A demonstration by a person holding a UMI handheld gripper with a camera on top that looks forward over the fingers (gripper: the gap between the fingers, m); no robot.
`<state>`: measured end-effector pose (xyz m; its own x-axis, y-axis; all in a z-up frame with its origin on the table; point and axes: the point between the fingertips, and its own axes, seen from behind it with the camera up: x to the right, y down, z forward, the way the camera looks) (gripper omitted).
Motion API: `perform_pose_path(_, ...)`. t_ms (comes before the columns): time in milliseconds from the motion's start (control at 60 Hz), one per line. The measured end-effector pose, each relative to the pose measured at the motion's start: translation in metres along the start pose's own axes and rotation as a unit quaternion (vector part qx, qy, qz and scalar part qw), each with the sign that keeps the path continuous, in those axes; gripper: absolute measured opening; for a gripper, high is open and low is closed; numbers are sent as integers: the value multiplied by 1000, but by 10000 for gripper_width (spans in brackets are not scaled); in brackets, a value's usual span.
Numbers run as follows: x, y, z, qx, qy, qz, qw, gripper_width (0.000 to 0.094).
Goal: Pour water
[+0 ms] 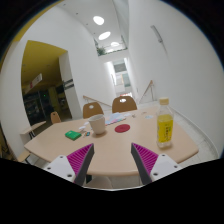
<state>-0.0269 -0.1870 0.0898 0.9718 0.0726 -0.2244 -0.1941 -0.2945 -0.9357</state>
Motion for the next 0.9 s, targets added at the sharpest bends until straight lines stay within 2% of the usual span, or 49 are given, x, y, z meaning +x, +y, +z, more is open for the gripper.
perform_pose_path(217,58,-14,-9,15,48,-18,999,800)
perform_pose_path(483,165,-44,14,46,154,-47,986,801)
perform_pose_path(700,193,-64,85,59,151,-62,985,787)
perform_pose_path(750,197,-67,95,60,151,-72,984,736)
perform_pose_path(800,196,-65,111,56,154,-79,983,498)
perform_pose_path(833,200,-68,110,61,159,-77,982,493)
perform_pose_path(900,200,-70,110,72,158,-77,982,409)
